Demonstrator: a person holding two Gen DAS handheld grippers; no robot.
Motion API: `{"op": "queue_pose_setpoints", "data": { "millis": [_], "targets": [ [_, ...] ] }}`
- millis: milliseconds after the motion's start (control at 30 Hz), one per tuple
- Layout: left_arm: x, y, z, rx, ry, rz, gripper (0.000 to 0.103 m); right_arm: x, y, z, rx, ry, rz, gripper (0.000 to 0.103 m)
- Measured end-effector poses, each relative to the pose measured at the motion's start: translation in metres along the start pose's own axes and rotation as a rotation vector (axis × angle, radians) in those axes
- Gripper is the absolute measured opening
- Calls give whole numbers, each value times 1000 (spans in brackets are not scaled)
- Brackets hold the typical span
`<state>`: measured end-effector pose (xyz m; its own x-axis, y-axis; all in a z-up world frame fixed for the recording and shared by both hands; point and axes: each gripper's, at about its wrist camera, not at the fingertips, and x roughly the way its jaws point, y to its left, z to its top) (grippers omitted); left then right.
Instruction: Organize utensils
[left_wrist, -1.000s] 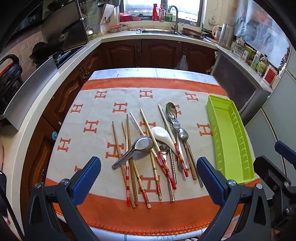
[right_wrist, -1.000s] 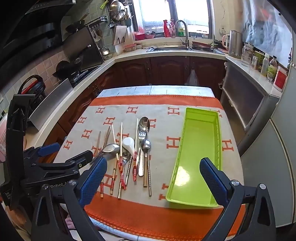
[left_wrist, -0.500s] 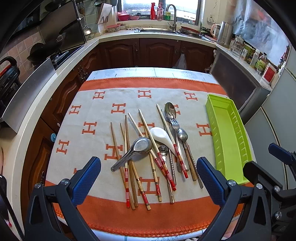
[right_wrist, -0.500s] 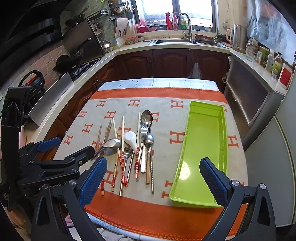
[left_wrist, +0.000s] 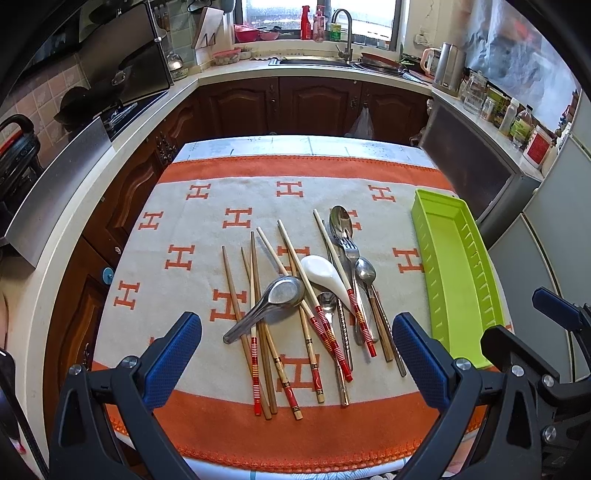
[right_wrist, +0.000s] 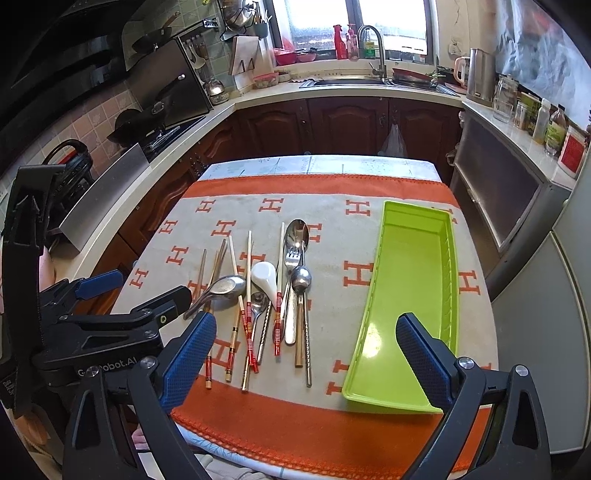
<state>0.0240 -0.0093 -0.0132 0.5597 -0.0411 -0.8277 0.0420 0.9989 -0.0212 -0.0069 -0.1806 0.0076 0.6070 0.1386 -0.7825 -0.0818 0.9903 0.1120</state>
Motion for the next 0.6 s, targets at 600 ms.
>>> {"op": "queue_pose_setpoints", "data": {
  "millis": [600],
  "targets": [
    [-2, -2, -1, 9, 7, -1, 102, 6, -3, -2, 19, 20, 11, 86]
  ]
}}
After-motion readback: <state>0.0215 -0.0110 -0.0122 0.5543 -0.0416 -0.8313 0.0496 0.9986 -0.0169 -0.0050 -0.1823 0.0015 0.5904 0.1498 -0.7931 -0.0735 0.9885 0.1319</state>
